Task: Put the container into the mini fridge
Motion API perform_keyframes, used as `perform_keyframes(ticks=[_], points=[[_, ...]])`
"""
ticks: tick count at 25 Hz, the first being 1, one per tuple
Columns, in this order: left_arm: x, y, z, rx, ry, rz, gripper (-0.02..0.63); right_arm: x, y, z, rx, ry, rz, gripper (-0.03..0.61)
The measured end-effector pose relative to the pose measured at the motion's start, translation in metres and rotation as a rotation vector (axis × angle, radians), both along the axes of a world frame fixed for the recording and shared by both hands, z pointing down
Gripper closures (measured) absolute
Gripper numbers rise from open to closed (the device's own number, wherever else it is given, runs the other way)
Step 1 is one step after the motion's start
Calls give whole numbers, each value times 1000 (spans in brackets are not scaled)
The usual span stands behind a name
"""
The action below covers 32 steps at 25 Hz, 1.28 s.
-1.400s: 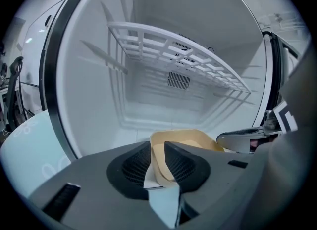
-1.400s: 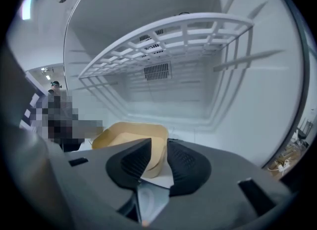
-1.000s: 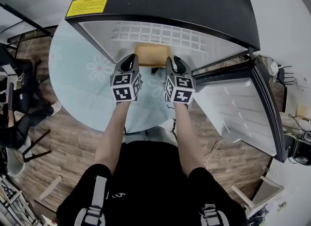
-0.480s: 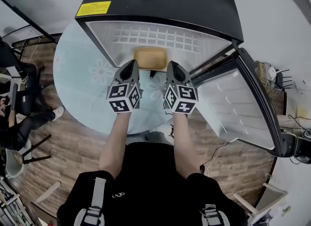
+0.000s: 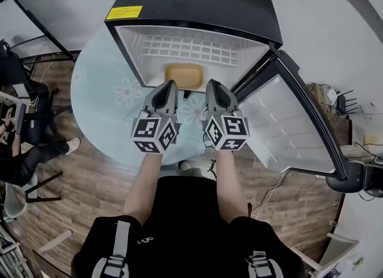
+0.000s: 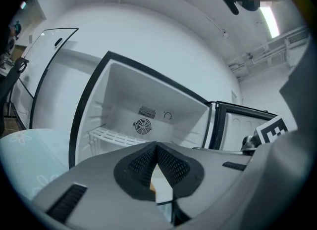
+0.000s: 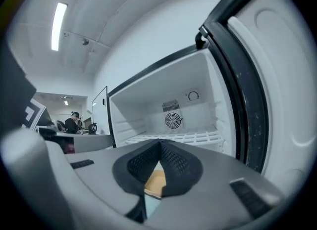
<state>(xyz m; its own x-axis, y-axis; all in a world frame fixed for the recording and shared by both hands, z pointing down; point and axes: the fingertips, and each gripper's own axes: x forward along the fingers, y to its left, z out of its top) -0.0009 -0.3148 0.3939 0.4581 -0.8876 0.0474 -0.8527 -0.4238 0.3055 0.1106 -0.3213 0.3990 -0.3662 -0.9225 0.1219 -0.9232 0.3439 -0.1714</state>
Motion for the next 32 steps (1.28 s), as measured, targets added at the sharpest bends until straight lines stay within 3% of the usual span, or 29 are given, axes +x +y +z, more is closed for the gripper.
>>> perform_keyframes(ticks=[11, 18, 32], points=[[6, 40, -34, 124, -94, 7, 614, -36, 46, -23, 112, 83, -88, 578], [-5, 39, -40, 136, -93, -34, 614, -41, 45, -36, 146, 85, -105, 578], [4, 35, -37, 130, -92, -21, 614, -30, 41, -35, 140, 76, -95, 578]])
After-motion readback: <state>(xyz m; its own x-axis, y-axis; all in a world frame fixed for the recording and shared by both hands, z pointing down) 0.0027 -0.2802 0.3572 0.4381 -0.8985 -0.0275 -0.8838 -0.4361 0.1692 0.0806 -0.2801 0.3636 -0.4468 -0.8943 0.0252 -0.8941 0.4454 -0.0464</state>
